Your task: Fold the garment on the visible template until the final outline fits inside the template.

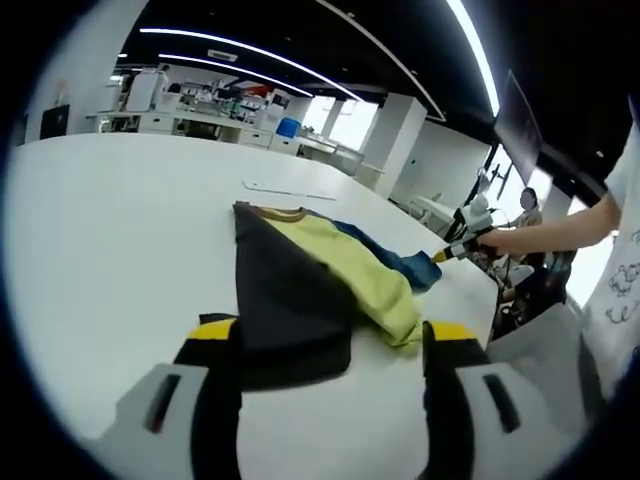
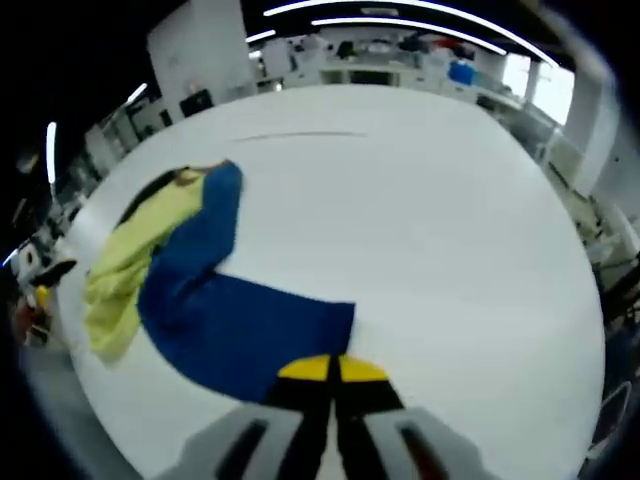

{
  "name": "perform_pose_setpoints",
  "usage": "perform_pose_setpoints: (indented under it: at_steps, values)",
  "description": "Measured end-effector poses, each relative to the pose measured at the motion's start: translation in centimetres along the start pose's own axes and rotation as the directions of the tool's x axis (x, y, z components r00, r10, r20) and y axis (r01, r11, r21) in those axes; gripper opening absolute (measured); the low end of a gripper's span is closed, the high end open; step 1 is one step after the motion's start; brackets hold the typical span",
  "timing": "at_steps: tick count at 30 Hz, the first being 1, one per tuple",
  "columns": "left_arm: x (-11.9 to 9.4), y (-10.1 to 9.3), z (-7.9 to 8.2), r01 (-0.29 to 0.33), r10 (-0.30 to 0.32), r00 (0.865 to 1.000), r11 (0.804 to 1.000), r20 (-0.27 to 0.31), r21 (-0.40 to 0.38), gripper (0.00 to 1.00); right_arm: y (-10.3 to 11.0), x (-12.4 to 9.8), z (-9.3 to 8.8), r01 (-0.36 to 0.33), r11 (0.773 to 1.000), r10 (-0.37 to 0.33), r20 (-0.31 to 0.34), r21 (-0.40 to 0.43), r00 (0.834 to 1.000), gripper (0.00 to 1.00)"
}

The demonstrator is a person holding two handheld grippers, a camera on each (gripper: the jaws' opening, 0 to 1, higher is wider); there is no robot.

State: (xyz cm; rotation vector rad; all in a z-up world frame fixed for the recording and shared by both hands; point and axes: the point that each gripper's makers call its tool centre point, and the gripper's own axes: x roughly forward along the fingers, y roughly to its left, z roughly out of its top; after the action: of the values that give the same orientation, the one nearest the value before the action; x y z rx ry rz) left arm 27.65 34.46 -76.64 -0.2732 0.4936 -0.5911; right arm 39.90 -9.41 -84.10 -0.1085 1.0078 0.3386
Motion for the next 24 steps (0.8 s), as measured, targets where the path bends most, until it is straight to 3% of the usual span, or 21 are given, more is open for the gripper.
perform_pose_setpoints:
  at_steps: [5, 15, 22, 24]
  values:
    - [0.6, 0.0, 0.0, -0.004, 0.004, 1.000, 1.000, 0.004, -0.006, 0.70, -2.7, -0.2, 0.1, 0.068, 0.998, -0.068, -0.008, 0.003, 0.998, 0.00]
    - [1.7, 0.6, -0.6, -0.011, 0.011, 1.000, 0.999, -0.005, -0.032, 0.70, -8.9, -0.4, 2.7, 0.213, 0.976, -0.214, 0.020, 0.052, 0.977, 0.00]
    - [2.0, 1.1, -1.0, -0.017, 0.017, 1.000, 0.999, -0.013, -0.041, 0.70, -12.1, -0.8, 3.9, 0.272, 0.956, -0.276, 0.029, 0.107, 0.961, 0.00]
    - [2.1, 1.1, -1.1, -0.021, 0.020, 1.000, 0.999, -0.016, -0.045, 0.70, -12.1, -0.9, 3.9, 0.291, 0.950, -0.296, 0.027, 0.116, 0.955, 0.00]
